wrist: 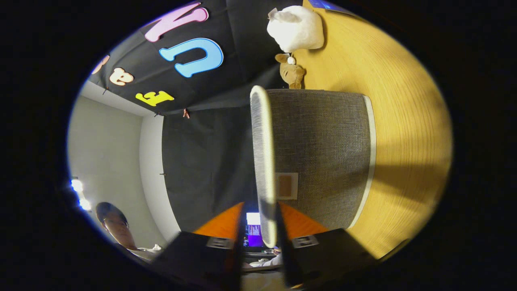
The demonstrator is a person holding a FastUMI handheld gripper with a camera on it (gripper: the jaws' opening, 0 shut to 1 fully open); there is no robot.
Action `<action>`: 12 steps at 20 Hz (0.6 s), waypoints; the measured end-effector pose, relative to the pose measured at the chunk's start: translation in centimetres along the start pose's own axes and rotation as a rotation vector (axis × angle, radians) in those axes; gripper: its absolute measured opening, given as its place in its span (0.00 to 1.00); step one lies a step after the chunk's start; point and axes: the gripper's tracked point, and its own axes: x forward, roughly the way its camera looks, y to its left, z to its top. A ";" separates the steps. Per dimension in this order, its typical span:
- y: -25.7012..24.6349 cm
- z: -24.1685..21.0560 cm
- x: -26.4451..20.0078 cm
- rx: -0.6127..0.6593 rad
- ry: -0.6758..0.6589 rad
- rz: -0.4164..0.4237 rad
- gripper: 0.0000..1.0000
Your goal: Open the storage box then place both shoes into the box .Put the left shoe in first, then the right shoe, with the right side of both shoes facing outward in a uniform manner.
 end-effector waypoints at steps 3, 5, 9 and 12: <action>0.7 0.4 0.0 -0.004 -0.045 0.027 0.09; 1.0 0.7 0.5 -0.031 -0.066 0.025 0.05; 3.1 0.9 -0.2 -0.075 -0.105 0.025 0.05; 6.9 0.5 0.7 -0.137 -0.125 0.046 0.05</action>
